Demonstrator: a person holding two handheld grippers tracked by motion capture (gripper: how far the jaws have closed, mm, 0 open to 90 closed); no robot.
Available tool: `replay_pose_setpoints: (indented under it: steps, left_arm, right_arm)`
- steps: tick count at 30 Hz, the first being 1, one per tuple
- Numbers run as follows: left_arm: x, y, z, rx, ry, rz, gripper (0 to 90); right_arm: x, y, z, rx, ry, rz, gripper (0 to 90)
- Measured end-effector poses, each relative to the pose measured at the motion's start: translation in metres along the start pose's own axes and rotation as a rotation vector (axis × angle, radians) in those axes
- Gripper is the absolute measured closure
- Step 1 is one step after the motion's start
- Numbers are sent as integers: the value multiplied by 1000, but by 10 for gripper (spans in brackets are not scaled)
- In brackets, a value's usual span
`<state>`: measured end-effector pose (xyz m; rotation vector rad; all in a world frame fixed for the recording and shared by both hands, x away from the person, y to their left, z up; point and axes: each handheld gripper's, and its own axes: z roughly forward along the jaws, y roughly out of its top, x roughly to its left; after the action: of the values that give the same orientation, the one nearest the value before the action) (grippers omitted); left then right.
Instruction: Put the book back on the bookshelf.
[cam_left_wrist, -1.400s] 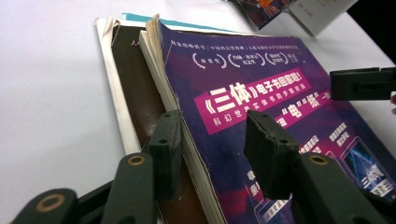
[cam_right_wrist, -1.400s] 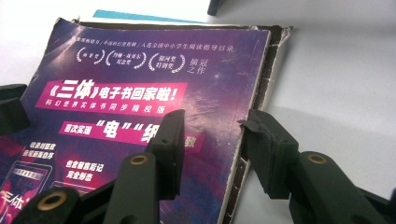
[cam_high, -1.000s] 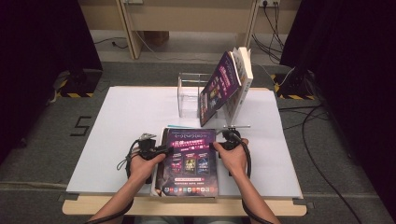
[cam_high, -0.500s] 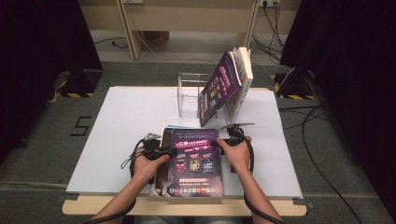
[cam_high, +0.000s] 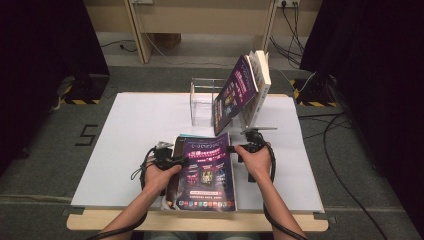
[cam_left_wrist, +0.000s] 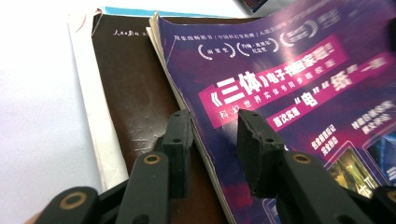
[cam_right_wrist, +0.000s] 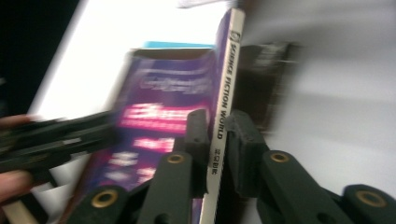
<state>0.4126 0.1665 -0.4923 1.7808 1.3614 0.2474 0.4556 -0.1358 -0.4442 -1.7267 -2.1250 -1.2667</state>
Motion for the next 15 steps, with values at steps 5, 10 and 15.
replay_pose_setpoints:
  steps: [5,10,15]
  left_arm:
    - [1,0,0,0,-1,4,655]
    - [0,1,0,3,4,16,654]
    - [2,1,-1,-1,-13,22,602]
  right_arm:
    - [13,9,4,74,-7,-34,803]
    - [15,18,6,162,-45,-44,815]
    - [17,17,0,132,-35,-21,833]
